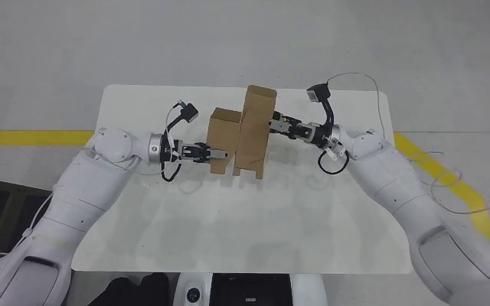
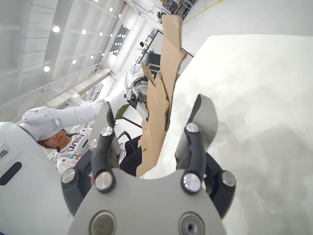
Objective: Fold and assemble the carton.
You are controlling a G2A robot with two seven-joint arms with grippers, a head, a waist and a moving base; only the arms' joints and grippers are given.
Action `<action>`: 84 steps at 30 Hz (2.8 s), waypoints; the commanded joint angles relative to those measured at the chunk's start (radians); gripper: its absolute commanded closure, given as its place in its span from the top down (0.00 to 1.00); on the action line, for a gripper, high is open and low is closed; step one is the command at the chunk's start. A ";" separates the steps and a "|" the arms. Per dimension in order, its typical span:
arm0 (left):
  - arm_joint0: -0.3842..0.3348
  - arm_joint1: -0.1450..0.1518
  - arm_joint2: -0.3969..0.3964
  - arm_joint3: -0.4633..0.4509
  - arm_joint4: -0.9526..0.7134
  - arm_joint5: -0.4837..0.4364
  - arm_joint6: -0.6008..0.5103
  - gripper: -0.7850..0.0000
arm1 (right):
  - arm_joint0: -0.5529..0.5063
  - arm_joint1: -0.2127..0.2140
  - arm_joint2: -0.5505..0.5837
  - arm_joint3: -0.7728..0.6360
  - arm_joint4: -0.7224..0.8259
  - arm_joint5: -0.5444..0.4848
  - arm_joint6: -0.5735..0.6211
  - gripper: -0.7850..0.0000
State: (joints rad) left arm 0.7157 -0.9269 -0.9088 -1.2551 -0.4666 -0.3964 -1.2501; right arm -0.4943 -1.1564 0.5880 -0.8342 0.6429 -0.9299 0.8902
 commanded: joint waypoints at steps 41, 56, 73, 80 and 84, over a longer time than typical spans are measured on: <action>-0.066 0.009 0.186 -0.036 -0.173 0.115 -0.286 0.00 | -0.214 0.189 0.145 -0.393 0.018 0.307 0.307 0.06; -0.073 0.014 0.117 0.005 -0.222 0.080 -0.196 1.00 | -0.198 0.183 0.141 -0.353 0.031 0.268 0.268 0.00; 0.078 0.033 0.003 -0.133 -0.085 0.187 0.231 1.00 | -0.199 0.134 0.168 -0.256 -0.117 0.209 -0.022 0.00; 0.113 0.040 -0.055 -0.146 -0.157 0.253 0.210 1.00 | -0.214 0.130 0.192 -0.269 -0.204 0.240 -0.090 0.00; 0.119 0.042 -0.085 -0.156 -0.189 0.278 0.192 1.00 | -0.225 0.130 0.207 -0.278 -0.234 0.252 -0.103 0.00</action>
State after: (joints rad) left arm 0.8343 -0.8853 -0.9858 -1.4084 -0.6467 -0.1245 -1.0556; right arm -0.7175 -1.0263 0.7917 -1.1094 0.4157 -0.6801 0.7892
